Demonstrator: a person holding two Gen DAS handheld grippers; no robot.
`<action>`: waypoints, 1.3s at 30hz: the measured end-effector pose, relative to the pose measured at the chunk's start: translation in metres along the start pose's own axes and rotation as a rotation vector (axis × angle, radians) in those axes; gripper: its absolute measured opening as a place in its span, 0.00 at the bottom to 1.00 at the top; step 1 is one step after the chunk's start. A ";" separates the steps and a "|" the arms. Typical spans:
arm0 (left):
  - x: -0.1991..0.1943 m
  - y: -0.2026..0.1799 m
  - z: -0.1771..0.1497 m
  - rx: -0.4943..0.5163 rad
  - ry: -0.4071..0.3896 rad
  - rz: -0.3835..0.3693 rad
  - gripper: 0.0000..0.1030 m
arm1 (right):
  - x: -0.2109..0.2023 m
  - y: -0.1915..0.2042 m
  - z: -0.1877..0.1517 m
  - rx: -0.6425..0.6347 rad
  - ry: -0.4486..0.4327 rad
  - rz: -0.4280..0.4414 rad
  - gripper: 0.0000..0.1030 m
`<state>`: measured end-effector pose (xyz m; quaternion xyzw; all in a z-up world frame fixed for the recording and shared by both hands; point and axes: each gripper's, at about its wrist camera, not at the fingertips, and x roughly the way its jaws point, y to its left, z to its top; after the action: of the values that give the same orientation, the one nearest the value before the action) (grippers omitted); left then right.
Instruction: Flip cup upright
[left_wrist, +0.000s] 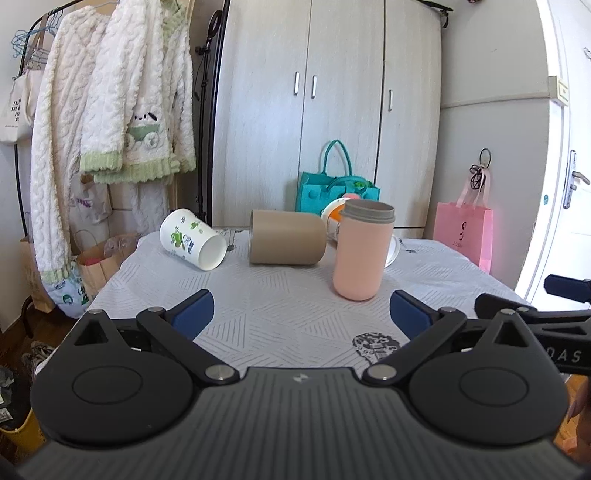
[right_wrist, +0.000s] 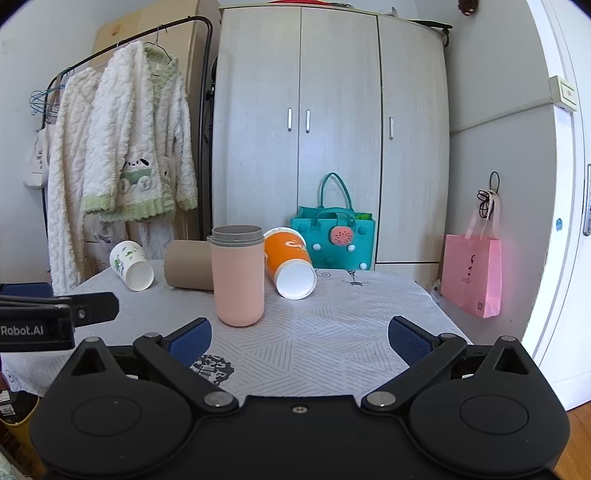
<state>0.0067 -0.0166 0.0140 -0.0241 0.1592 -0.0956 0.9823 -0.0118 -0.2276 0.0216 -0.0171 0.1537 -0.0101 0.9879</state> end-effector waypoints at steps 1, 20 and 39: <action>0.001 0.000 0.000 0.002 0.005 0.005 1.00 | 0.001 0.000 0.000 -0.003 0.000 -0.008 1.00; 0.010 0.002 -0.006 0.007 0.041 0.062 1.00 | 0.009 -0.007 -0.007 0.029 0.023 -0.062 1.00; 0.009 0.006 -0.010 0.007 0.044 0.114 1.00 | 0.010 -0.007 -0.007 0.031 0.028 -0.086 1.00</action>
<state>0.0127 -0.0127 0.0017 -0.0096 0.1817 -0.0404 0.9825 -0.0047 -0.2354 0.0127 -0.0084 0.1662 -0.0553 0.9845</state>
